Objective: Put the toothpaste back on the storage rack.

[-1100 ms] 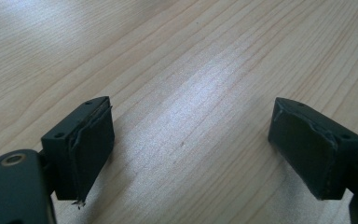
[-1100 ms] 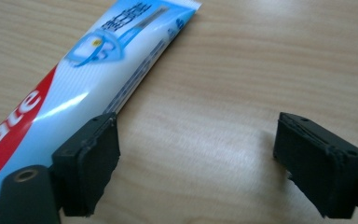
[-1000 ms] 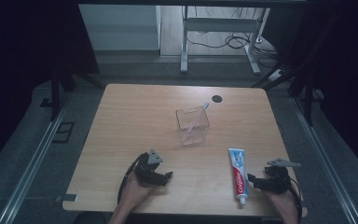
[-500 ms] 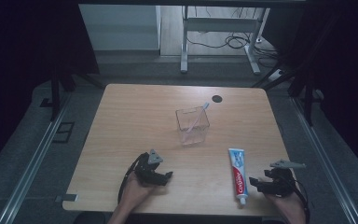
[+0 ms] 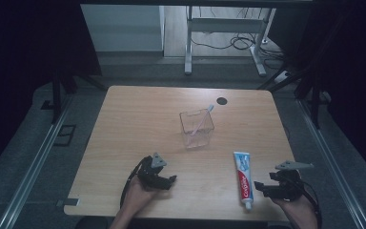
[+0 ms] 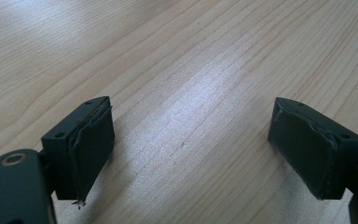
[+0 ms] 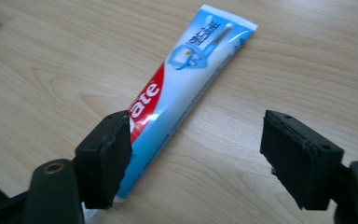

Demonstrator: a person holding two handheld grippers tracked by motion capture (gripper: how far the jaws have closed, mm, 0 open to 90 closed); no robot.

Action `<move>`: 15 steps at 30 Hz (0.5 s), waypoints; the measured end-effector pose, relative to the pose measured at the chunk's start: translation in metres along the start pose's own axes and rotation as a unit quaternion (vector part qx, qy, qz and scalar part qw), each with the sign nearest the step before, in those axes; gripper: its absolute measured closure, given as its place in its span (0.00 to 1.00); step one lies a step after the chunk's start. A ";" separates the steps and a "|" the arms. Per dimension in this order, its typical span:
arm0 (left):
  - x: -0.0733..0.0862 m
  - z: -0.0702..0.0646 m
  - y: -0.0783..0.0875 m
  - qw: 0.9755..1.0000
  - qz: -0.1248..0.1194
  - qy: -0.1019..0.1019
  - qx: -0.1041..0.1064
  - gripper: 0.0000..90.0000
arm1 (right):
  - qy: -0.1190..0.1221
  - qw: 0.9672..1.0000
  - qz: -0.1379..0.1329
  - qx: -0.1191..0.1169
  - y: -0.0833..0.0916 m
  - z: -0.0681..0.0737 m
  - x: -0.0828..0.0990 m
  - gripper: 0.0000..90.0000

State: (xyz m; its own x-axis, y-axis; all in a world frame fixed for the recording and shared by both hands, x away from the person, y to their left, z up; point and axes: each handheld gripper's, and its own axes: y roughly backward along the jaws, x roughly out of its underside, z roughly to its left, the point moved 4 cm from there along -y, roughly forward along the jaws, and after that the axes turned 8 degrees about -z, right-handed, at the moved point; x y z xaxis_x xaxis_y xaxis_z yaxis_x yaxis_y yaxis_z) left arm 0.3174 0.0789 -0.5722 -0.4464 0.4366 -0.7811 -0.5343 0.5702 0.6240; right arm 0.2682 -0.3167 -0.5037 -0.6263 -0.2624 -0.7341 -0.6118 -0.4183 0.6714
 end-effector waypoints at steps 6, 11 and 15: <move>0.000 0.000 0.000 1.000 0.000 0.001 0.000 0.16 | 0.005 1.000 0.016 -0.010 -0.006 0.010 -0.006 0.31; 0.000 0.000 0.000 1.000 0.000 0.000 0.000 0.16 | 0.005 0.999 0.027 -0.017 -0.012 0.016 -0.012 0.32; 0.000 0.000 0.000 1.000 0.000 0.000 0.000 0.16 | 0.000 0.999 0.039 -0.021 -0.020 0.017 -0.014 0.34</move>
State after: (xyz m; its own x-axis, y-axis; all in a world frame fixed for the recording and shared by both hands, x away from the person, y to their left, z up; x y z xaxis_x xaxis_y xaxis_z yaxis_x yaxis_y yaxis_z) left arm 0.3174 0.0790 -0.5721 -0.4468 0.4370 -0.7806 -0.5338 0.5700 0.6246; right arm 0.2809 -0.2899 -0.5046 -0.6716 -0.2956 -0.6794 -0.5405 -0.4317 0.7221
